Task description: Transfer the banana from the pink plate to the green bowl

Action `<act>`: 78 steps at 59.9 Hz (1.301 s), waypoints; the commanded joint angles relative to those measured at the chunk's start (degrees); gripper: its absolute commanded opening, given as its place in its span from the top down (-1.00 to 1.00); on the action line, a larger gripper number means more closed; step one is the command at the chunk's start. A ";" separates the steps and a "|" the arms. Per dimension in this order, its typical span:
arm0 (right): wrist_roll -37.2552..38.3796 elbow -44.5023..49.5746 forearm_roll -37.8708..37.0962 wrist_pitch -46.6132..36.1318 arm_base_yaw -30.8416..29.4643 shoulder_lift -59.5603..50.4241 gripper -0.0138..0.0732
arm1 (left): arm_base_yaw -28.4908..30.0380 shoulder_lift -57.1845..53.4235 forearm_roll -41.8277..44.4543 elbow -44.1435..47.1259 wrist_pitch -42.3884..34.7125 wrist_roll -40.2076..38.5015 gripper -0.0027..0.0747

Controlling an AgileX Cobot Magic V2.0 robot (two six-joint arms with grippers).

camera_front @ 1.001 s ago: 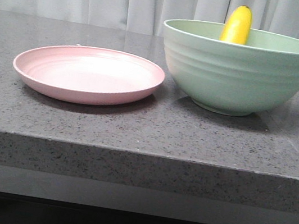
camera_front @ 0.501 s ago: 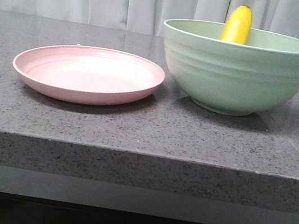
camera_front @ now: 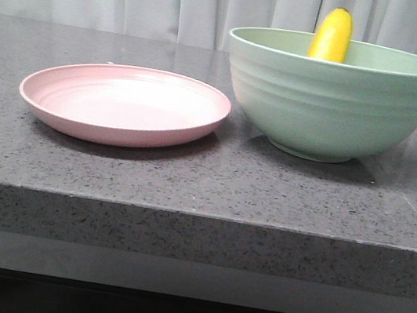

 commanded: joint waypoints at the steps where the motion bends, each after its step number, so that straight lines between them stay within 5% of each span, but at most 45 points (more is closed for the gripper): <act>1: -0.44 -1.42 -0.45 -4.21 -0.41 0.51 0.84 | 1.70 -1.15 -1.42 2.13 -5.59 -0.01 0.98; 12: -0.44 -1.42 -0.45 -4.27 -0.41 0.51 0.84 | 3.98 -1.16 -1.57 8.81 -10.32 -0.01 0.98; 78: -0.44 -0.77 -0.45 -4.26 0.25 0.51 0.84 | 3.98 -1.04 -1.57 8.68 -9.92 -0.01 0.98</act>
